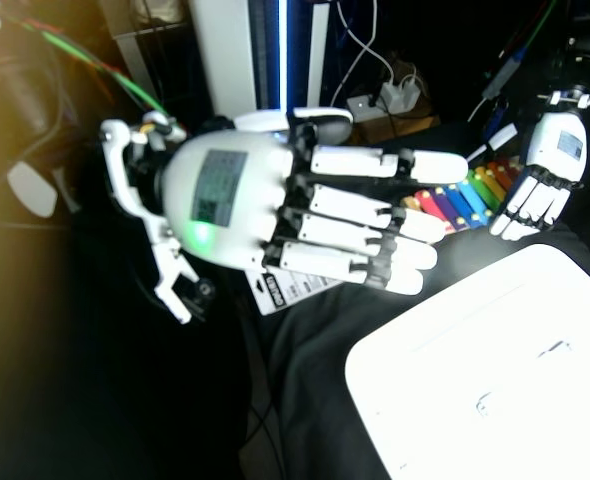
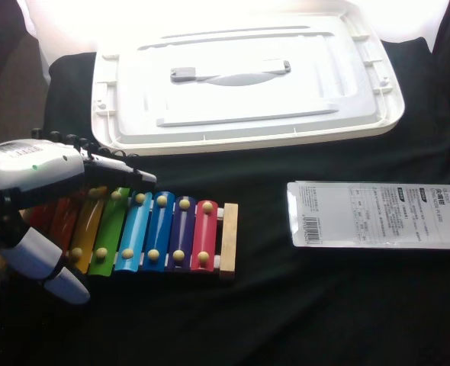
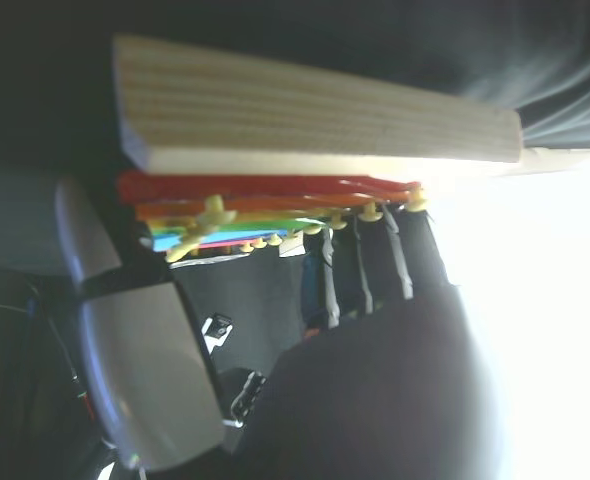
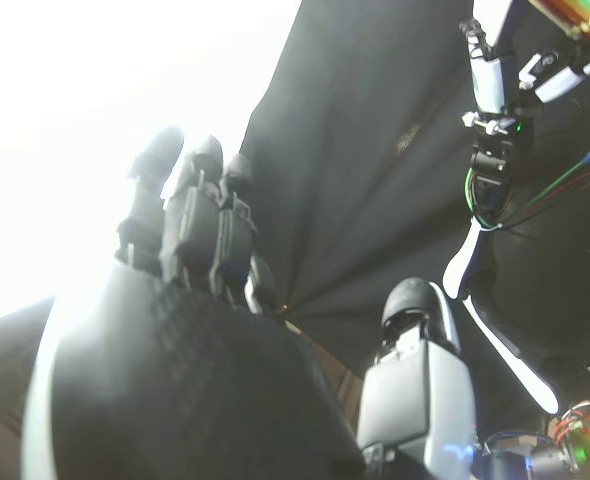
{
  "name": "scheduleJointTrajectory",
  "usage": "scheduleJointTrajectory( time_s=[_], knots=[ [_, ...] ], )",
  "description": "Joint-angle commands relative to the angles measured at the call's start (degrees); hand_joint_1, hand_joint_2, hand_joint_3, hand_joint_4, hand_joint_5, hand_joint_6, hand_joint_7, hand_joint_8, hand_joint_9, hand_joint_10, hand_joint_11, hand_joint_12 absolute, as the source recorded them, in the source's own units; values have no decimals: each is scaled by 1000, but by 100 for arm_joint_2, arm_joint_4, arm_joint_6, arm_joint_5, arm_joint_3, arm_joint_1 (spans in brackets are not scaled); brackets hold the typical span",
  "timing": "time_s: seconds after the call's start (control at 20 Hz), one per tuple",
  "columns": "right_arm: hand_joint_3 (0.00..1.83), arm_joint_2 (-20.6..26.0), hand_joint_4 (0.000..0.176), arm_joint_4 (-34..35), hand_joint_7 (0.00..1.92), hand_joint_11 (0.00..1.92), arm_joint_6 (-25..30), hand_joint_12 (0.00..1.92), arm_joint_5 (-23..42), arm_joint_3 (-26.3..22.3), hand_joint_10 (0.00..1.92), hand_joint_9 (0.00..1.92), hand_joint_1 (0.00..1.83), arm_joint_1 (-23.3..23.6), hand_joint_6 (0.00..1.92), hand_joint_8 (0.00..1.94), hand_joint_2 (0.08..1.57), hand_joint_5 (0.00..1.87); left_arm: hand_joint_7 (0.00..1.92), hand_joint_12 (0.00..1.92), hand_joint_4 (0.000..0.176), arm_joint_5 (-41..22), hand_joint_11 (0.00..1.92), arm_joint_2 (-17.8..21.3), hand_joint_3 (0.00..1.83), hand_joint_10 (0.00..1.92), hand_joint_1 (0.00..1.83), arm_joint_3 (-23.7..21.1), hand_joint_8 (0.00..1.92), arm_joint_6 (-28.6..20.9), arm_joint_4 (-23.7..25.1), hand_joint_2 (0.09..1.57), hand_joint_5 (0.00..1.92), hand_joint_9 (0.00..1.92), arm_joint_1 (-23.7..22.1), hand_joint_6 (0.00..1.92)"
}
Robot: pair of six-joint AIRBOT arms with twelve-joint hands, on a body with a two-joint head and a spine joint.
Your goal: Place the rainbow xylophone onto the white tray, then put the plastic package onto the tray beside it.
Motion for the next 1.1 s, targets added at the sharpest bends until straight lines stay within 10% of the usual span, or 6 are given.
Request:
scheduleJointTrajectory(
  time_s=[0.0,0.25,0.4,1.05],
  knots=[
    [0,-9,90,277,349,0,43,661,637,1,2,337,325,47,0,0,997,0,771,972,0,-301,433,40,0,387,1213,-23,19,-7,-116,1085,687,693,10,16],
    [0,-9,69,277,372,0,43,691,637,10,8,356,351,47,0,6,963,0,749,956,22,-501,351,180,0,318,1141,-84,6,349,-528,1096,633,671,11,0],
    [2,-9,71,277,371,0,43,685,637,9,4,357,353,47,0,1,978,0,736,850,0,-695,371,257,0,272,1203,-82,0,509,-826,1057,628,700,11,0],
    [0,-11,68,279,395,0,43,686,636,25,2,339,391,47,0,4,976,0,818,957,0,-1496,525,361,0,402,1247,45,28,733,-1560,1009,692,753,-113,5]
  ],
)
